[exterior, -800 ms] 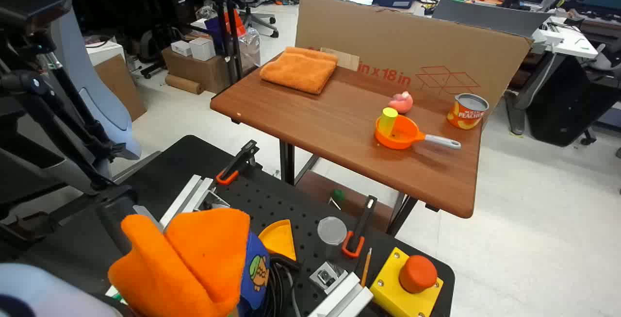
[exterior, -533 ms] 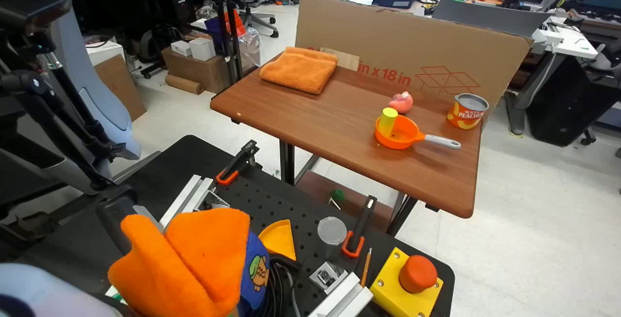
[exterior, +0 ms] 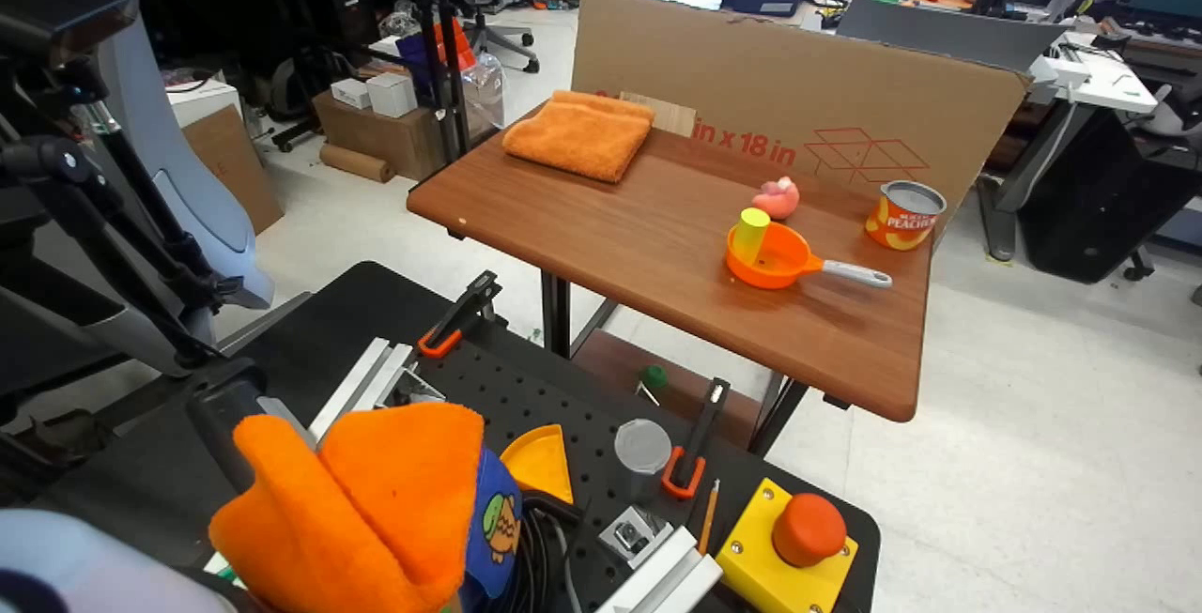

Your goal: Move the pink plush toy

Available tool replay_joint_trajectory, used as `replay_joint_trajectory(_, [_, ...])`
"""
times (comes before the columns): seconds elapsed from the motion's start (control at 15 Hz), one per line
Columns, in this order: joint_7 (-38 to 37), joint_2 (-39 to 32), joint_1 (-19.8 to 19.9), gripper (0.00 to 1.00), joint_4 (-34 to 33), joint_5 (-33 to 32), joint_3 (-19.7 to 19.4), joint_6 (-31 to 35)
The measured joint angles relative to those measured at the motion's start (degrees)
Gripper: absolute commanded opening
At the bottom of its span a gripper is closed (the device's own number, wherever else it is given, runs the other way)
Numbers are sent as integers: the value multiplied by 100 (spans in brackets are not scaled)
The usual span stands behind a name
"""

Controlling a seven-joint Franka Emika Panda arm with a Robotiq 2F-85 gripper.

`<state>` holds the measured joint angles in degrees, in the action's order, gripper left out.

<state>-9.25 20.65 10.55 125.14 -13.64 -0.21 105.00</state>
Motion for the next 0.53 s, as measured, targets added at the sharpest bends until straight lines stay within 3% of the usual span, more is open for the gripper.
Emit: replay_joint_trajectory(0.53, [-69, -125, -41, 100, -27, 46, -35, 127])
